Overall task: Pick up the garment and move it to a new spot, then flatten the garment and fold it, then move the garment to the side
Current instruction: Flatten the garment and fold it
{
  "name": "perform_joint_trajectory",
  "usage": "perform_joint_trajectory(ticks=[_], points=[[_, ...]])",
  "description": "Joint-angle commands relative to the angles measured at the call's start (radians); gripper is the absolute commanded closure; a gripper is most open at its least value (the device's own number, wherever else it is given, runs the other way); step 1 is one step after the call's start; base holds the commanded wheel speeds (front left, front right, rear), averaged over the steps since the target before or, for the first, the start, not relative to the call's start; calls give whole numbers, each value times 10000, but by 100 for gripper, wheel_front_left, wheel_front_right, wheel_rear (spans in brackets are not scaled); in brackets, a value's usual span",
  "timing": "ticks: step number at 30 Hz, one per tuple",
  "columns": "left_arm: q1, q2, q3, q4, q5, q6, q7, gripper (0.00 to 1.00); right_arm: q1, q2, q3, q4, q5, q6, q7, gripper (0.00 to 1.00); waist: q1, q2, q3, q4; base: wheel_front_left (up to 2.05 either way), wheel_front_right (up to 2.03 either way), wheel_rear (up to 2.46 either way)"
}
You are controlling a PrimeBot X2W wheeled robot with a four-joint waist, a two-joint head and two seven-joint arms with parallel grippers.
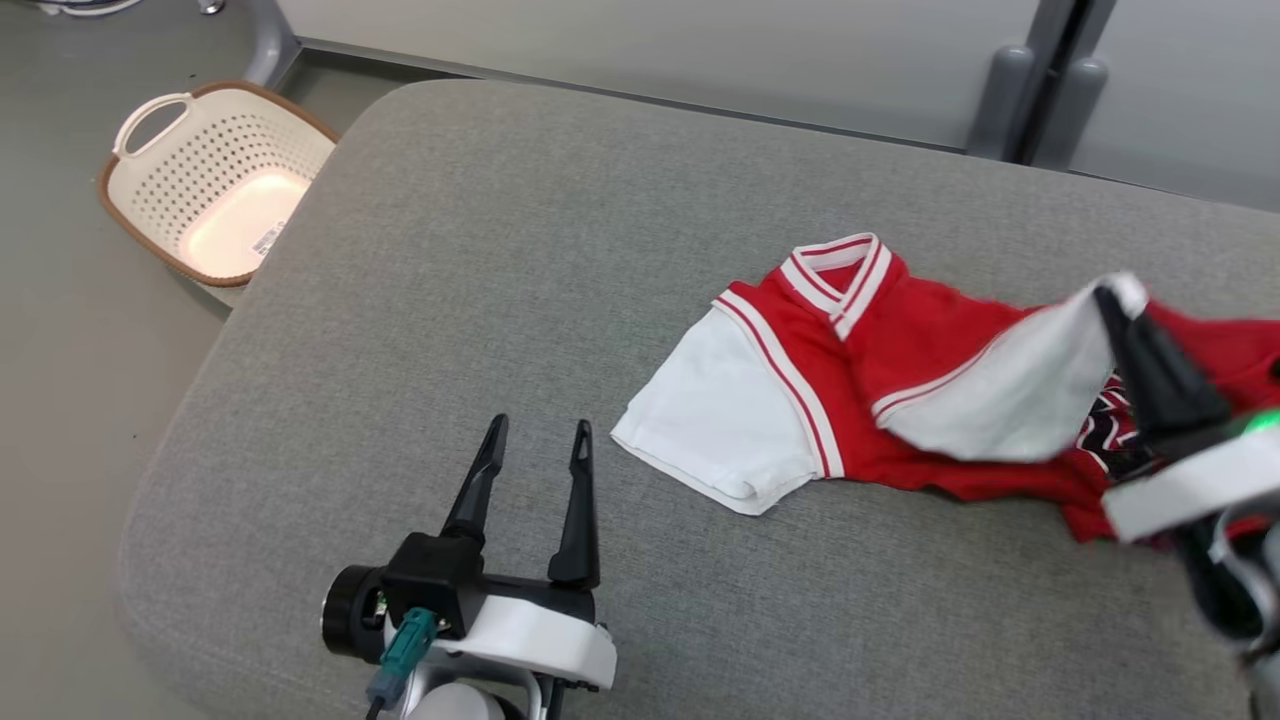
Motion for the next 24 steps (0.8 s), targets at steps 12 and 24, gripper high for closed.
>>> perform_joint_trajectory(ticks=[12, 24], points=[[-380, 24, -1485, -716, -633, 566, -4, 0, -4877, -1562, -740, 1222, 340, 0, 3235, 100, 0, 0, 1306, 1385, 0, 0, 0], [-328, 31, -2068, -1377, -904, 1264, -4, 0, -7360, -1839, 204, 4059, -567, 0, 2823, 0, 0, 0, 1994, 1758, 0, 0, 0]])
